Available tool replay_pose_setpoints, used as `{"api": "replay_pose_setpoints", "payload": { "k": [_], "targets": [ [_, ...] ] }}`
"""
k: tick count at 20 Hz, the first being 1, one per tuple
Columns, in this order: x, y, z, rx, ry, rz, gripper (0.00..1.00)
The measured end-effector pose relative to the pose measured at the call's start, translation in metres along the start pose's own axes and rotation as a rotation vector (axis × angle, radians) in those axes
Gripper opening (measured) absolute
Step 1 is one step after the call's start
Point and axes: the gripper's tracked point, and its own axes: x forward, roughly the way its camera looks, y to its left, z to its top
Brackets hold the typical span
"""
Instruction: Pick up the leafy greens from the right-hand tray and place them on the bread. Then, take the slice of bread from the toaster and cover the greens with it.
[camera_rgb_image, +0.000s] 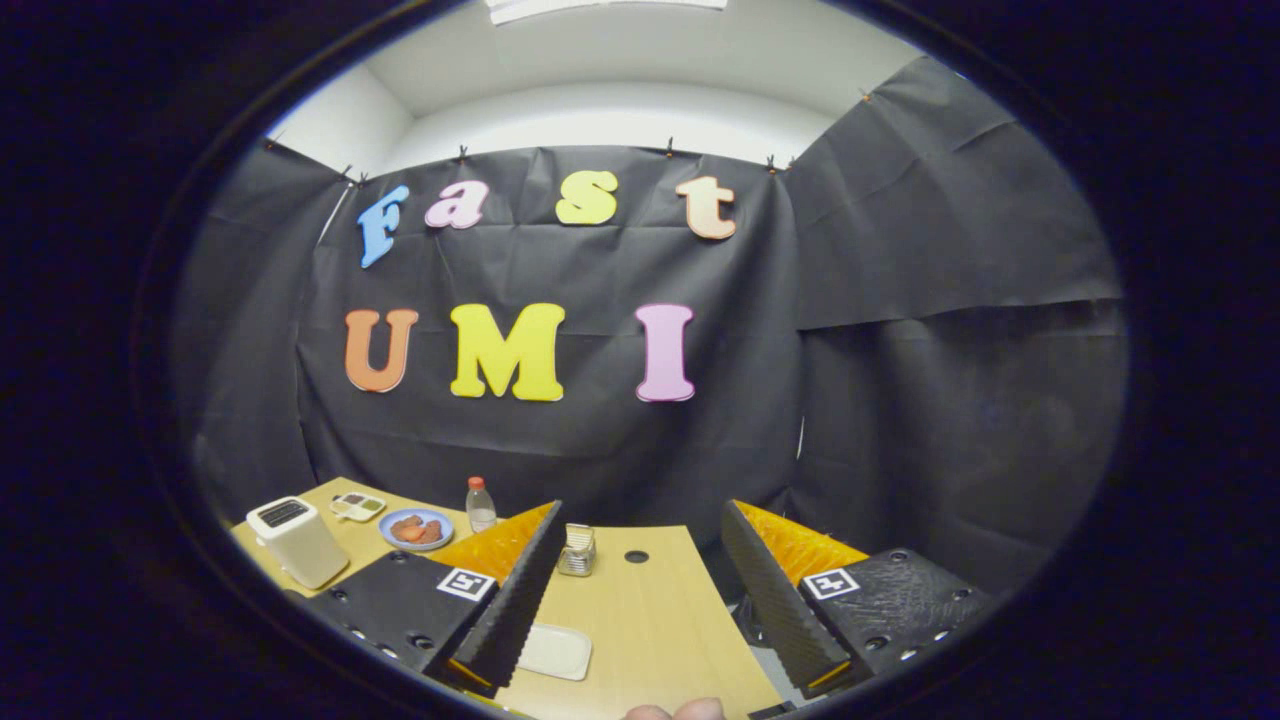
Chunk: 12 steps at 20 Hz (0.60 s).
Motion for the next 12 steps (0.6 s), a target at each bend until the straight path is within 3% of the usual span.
{"api": "replay_pose_setpoints", "payload": {
  "k": [4,12],
  "targets": [
    [-0.005,-0.009,0.005,0.008,-0.023,-0.020,0.96],
    [-0.001,0.026,0.015,0.047,-0.020,-0.004,0.96]
  ]
}}
